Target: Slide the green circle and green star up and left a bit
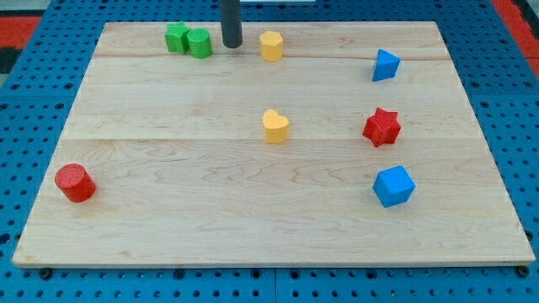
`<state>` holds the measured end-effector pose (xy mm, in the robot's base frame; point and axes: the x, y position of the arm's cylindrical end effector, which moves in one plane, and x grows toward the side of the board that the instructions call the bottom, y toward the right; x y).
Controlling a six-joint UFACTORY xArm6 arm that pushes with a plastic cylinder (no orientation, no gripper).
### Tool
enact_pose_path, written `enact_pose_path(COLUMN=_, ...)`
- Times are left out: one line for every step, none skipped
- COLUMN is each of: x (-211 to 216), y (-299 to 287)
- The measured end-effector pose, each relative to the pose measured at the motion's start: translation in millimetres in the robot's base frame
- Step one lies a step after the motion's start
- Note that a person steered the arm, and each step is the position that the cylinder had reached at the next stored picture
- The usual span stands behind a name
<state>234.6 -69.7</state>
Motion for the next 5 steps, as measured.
enact_pose_path(x=-10, y=-16)
enact_pose_path(x=-10, y=27)
enact_pose_path(x=1, y=45)
enact_pose_path(x=16, y=35)
enact_pose_path(x=12, y=5)
